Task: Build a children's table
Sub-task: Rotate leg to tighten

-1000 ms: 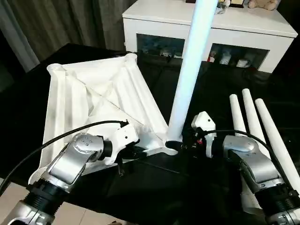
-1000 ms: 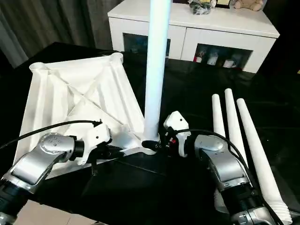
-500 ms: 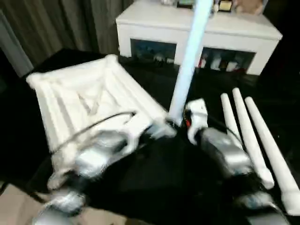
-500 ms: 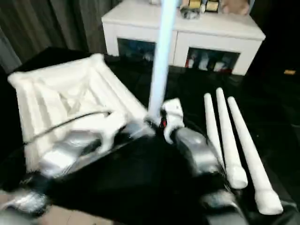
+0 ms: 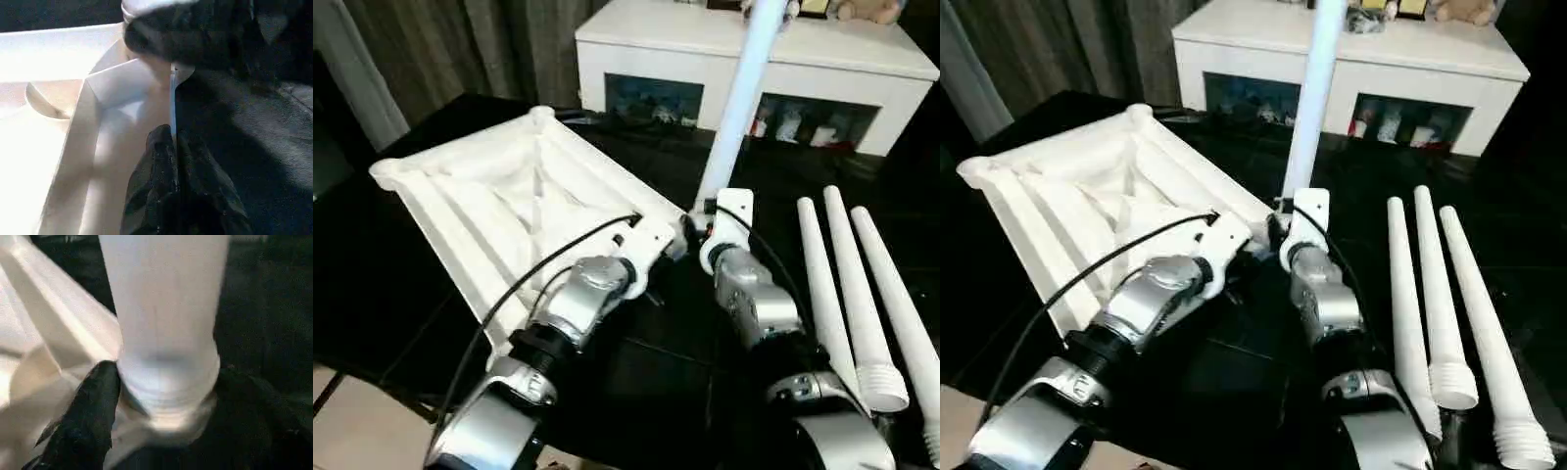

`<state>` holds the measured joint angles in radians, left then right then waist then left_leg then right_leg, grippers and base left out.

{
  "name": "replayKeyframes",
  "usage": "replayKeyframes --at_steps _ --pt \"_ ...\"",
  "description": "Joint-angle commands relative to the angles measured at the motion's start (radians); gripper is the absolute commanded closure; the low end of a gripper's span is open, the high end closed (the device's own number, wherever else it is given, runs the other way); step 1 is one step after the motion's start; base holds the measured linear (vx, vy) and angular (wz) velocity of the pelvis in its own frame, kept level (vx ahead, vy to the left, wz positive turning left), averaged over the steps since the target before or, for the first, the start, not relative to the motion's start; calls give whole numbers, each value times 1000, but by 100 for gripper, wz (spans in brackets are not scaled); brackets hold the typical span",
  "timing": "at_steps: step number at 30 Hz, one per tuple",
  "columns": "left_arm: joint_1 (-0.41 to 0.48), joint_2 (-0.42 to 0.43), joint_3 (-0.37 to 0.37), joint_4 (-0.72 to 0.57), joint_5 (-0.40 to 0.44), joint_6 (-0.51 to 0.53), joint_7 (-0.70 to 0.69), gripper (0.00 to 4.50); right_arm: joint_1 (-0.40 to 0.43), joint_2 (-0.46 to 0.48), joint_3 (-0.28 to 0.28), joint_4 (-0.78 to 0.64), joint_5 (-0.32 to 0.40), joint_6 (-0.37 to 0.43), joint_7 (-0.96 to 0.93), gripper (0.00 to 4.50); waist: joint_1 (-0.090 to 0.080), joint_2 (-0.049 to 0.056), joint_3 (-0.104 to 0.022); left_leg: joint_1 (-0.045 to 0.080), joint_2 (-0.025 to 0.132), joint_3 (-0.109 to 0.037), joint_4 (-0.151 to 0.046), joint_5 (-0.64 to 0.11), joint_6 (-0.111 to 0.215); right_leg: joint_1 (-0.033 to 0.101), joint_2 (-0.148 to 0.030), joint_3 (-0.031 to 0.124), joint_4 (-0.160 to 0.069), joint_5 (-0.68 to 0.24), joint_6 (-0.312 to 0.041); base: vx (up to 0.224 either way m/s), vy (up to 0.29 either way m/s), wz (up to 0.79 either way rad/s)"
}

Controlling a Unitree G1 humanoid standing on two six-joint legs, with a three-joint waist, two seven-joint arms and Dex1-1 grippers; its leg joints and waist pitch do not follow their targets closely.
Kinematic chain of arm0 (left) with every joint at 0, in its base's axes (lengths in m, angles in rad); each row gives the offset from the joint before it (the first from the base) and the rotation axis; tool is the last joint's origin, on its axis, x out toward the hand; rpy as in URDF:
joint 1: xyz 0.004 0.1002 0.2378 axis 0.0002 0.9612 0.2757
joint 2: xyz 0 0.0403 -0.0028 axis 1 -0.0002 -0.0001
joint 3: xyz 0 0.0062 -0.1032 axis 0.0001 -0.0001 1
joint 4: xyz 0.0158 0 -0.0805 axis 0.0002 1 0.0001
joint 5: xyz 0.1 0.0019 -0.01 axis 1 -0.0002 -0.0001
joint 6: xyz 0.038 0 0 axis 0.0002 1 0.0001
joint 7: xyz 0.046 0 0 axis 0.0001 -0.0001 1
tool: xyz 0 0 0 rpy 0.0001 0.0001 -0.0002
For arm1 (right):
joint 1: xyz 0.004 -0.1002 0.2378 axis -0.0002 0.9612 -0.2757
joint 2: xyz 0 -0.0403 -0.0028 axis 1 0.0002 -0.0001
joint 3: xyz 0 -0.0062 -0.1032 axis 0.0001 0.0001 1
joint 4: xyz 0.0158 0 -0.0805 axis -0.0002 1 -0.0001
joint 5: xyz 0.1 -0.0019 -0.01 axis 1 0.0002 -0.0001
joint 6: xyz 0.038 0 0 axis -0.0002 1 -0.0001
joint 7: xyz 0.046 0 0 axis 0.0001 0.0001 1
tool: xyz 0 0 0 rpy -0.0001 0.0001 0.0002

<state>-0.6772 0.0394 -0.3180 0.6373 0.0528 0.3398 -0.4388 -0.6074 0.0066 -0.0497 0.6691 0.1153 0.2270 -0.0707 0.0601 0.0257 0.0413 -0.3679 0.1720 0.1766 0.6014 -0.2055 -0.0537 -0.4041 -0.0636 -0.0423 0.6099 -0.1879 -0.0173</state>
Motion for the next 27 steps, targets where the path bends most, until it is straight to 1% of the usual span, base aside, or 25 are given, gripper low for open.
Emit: replayKeyframes --at_steps 1,2,3,4,5,6,7,8,10,12,13,14,15,16,17,18,19,20,21,22,24,26,27 --pt "10 17 26 -25 -4 -56 1 450 10 -12 -17 -10 1 1 -11 77 2 -10 -66 6 45 -16 -66 -54 70 57 -77 41 -56 19 -227 0 0 0" --pt "18 22 25 -35 -7 -67 -11 450 19 -22 -7 -48 -10 8 -17 77 1 -13 -64 7 46 -15 -67 -70 70 57 -78 41 -60 -8 -228 0 0 0" --pt "18 22 24 -35 -7 -68 -11 450 19 -22 -7 -48 -10 8 -17 70 3 -11 -62 8 47 -15 -69 -83 66 57 -78 41 -62 -36 -224 0 0 0" --pt "21 25 28 -40 -6 -72 -5 450 37 -33 0 -104 -19 15 -15 60 2 -17 -62 7 47 -14 -69 -85 65 57 -78 42 -64 -44 -221 0 0 0" --pt "21 25 34 -39 -7 -78 3 423 52 -43 7 -146 -28 24 -10 55 4 -17 -61 7 48 -15 -69 -82 64 59 -78 42 -62 -52 -213 0 0 0" --pt "28 22 69 -58 -38 -69 -10 406 87 -62 14 -234 -35 70 14 52 3 -17 -58 6 47 -14 -71 -82 64 57 -76 43 -65 -59 -203 0 0 0" --pt "30 22 75 -63 -45 -63 -14 395 93 -65 15 -247 -36 78 17 52 5 -16 -59 7 48 -16 -71 -83 62 58 -77 43 -64 -61 -199 0 0 0" --pt "31 22 80 -67 -50 -59 -18 395 97 -67 16 -256 -37 84 19 52 4 -16 -59 7 48 -16 -71 -83 60 58 -77 43 -64 -63 -201 0 0 0" --pt "52 31 101 -127 -69 -65 -18 392 148 -82 19 -356 -18 115 53 52 5 -9 -60 9 51 -17 -72 -87 51 56 -77 43 -63 -62 -198 0 0 0" --pt "85 45 121 -214 -70 -90 7 362 201 -89 12 -466 21 135 87 52 3 -5 -60 8 53 -19 -71 -80 54 57 -75 43 -59 -12 -194 0 0 0" --pt "94 47 127 -235 -69 -95 16 362 214 -91 11 -491 30 139 92 52 0 -8 -58 6 53 -18 -71 -87 58 57 -74 43 -61 -9 -195 0 0 0" --pt "132 54 155 -317 -87 -103 28 355 249 -90 0 -568 70 144 113 52 1 -3 -58 7 51 -18 -72 -93 57 55 -74 43 -62 -19 -195 0 0 0" --pt "145 55 167 -343 -94 -98 33 353 258 -90 -3 -589 78 149 115 52 0 -3 -56 7 56 -18 -74 -113 55 58 -78 44 -65 -34 -198 0 0 0" --pt "156 57 178 -366 -101 -90 38 343 265 -90 -5 -608 83 156 117 52 -2 -6 -55 4 55 -18 -74 -116 53 56 -75 44 -66 -45 -197 0 0 0" --pt "171 59 190 -392 -110 -80 41 343 274 -91 -6 -631 86 171 118 52 -4 -1 -55 7 54 -18 -75 -124 45 53 -72 43 -67 -63 -197 0 0 0" --pt "186 65 197 -416 -113 -76 41 343 278 -91 -7 -644 89 190 117 52 -7 -2 -51 8 53 -17 -78 -152 37 51 -69 43 -72 -106 -191 0 0 0" --pt "205 73 201 -441 -116 -63 41 343 281 -92 -7 -656 82 201 110 52 -8 -2 -51 9 52 -17 -80 -171 25 48 -69 44 -75 -148 -179 0 0 0" --pt "205 73 201 -441 -116 -63 41 343 281 -92 -7 -656 82 201 110 52 -9 -2 -50 9 52 -18 -80 -175 19 47 -68 44 -75 -157 -174 0 0 0" --pt "205 73 201 -441 -116 -63 41 343 281 -92 -7 -656 82 201 110 52 -11 -2 -48 9 50 -17 -82 -192 8 44 -67 45 -80 -185 -161 0 0 0" --pt "205 73 201 -441 -116 -63 41 343 281 -92 -7 -656 82 201 110 52 -12 -1 -49 11 49 -18 -83 -201 -2 43 -67 46 -81 -201 -150 0 0 0" --pt "205 73 201 -441 -116 -63 41 343 281 -92 -7 -656 82 201 110 52 -13 -1 -49 10 48 -18 -82 -202 -11 43 -67 46 -82 -200 -139 0 0 0" --pt "205 73 201 -441 -116 -63 41 343 281 -92 -7 -656 82 201 110 52 -12 -1 -51 8 47 -19 -82 -181 -12 45 -66 46 -78 -166 -137 0 0 0" --pt "205 73 201 -441 -116 -63 41 343 281 -92 -7 -656 82 201 110 52 -12 -1 -52 7 48 -20 -81 -164 -12 46 -66 46 -74 -134 -140 0 0 0"
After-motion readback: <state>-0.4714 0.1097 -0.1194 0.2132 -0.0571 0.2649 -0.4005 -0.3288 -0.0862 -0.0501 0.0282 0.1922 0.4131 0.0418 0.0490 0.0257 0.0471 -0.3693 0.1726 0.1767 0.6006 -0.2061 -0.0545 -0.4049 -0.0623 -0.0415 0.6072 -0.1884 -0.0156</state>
